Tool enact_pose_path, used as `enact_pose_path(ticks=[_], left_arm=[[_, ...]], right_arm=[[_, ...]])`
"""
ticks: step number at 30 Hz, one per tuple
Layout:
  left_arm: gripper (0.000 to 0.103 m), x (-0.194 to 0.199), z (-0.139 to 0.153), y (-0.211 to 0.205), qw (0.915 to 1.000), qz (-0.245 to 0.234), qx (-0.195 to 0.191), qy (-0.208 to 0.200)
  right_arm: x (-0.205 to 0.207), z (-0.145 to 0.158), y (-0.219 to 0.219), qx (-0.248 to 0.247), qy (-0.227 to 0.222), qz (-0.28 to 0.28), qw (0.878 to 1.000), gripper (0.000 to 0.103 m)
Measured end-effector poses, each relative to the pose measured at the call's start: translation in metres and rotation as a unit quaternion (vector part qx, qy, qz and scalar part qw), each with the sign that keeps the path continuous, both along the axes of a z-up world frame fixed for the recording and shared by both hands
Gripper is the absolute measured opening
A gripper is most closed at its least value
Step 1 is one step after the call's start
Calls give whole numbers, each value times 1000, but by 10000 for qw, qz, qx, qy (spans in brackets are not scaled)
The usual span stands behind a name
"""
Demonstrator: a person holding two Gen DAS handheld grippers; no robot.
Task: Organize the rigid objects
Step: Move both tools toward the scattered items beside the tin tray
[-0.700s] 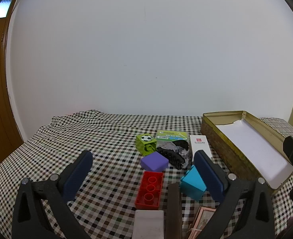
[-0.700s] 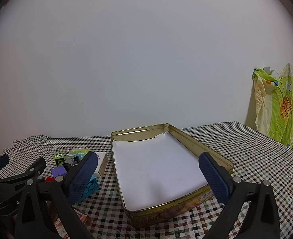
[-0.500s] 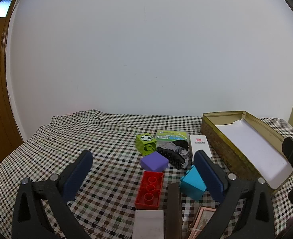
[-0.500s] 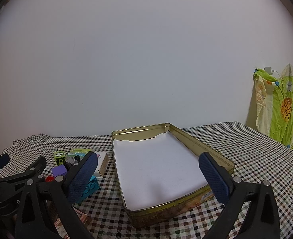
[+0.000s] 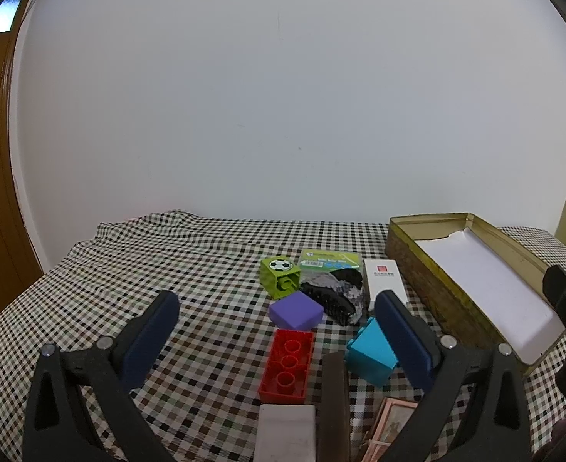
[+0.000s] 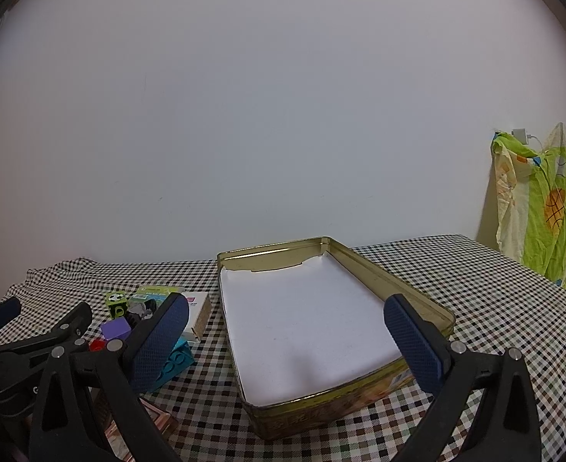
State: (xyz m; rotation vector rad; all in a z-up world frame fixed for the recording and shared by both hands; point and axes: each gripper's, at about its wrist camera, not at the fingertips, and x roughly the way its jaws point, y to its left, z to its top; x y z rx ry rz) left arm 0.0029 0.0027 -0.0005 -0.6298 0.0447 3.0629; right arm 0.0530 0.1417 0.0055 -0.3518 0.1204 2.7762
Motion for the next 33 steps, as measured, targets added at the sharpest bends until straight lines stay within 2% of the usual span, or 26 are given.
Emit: enact_pose_path(ticks=[12, 17, 21, 26, 30, 33], left_arm=[[103, -2, -4, -4, 9997, -53, 37, -244], [103, 4, -5, -13, 9995, -34, 97, -314], [103, 14, -7, -27, 9993, -5, -65, -368], [103, 23, -8, -58, 9983, 258, -191, -491], [103, 26, -14, -83, 9964, 414, -66, -741], [103, 29, -17, -92, 9950, 476, -93, -868]], right_arm=[[-1, -1, 0, -134, -60, 225, 9996, 103], [-4, -3, 1, -270, -224, 560, 9978, 103], [-9, -6, -1, -368, -564, 1021, 9925, 103], [-5, -11, -12, -302, -978, 1770, 9789, 102], [-10, -18, -34, -79, -1512, 2491, 9566, 100], [-9, -23, -52, 223, -1817, 2761, 9435, 94]])
